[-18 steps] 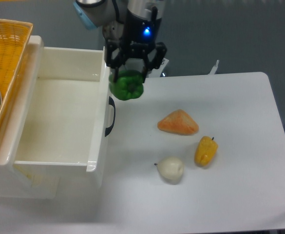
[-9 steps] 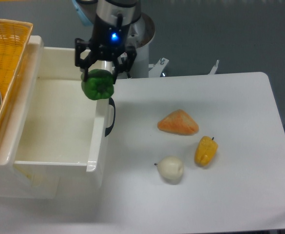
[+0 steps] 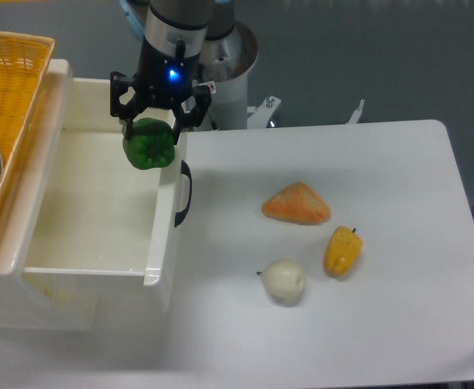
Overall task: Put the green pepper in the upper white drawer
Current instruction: 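Lower the held green pepper into the drawer interior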
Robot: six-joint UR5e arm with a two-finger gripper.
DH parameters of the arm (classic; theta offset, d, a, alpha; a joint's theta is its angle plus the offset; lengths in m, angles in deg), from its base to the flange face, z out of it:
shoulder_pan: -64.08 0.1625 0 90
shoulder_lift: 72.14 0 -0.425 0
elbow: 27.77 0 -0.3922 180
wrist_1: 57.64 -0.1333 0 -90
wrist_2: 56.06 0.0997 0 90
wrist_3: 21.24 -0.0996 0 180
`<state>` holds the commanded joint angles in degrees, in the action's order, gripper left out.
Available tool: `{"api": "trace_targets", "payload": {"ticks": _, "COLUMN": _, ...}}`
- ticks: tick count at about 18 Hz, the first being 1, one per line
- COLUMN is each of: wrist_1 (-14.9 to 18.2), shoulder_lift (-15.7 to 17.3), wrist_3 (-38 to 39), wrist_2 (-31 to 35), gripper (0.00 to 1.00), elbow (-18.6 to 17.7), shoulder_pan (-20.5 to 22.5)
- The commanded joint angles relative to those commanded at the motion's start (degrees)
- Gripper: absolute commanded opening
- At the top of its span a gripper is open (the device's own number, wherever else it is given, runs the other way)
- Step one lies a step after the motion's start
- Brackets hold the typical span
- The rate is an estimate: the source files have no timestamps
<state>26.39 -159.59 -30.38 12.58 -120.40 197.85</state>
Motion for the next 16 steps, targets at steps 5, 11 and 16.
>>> {"api": "trace_targets", "payload": {"ticks": 5, "wrist_1": 0.09, "shoulder_lift": -0.71, "wrist_3": 0.26, "wrist_2": 1.14, "gripper": 0.44, "elbow": 0.00, "shoulder_pan": -1.93}}
{"api": "trace_targets", "payload": {"ticks": 11, "wrist_1": 0.17, "shoulder_lift": -1.59, "wrist_3": 0.44, "wrist_2": 2.02, "gripper": 0.45, "elbow": -0.09, "shoulder_pan": -4.48}}
{"api": "trace_targets", "payload": {"ticks": 16, "wrist_1": 1.05, "shoulder_lift": -1.15, "wrist_3": 0.35, "wrist_2": 2.02, "gripper": 0.45, "elbow": 0.00, "shoulder_pan": -5.27}}
